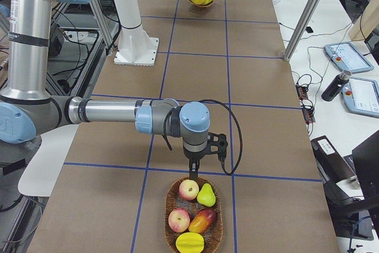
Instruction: Transfer all bananas from basket to plate
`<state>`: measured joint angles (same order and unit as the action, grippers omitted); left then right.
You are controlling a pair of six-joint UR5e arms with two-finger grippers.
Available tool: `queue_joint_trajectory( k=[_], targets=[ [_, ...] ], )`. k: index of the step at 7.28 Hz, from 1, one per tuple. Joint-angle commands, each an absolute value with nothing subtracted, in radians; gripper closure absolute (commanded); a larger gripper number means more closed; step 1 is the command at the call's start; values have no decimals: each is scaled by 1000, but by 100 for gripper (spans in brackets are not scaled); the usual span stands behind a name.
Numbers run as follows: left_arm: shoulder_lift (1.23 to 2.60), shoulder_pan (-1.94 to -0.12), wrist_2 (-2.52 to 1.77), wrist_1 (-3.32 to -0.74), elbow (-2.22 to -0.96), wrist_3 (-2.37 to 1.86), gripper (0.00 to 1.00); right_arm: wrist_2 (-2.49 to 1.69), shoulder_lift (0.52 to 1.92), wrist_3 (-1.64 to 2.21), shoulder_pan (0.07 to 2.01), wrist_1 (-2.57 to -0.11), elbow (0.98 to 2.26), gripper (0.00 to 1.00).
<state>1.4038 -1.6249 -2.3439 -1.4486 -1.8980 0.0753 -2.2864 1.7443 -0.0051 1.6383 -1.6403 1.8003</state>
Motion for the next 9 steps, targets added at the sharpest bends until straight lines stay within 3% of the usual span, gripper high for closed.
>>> queue_joint_trajectory(
  k=[1,9],
  targets=[
    [1364,-1624,-2349,-1448,-1904,75,0,-2275,1747,69,1638,-1635,1812,0],
    [1350,-1624,-2342,-1451,-1885,74,0,-2279,1769,63,1638,-1634,1813,0]
  ],
)
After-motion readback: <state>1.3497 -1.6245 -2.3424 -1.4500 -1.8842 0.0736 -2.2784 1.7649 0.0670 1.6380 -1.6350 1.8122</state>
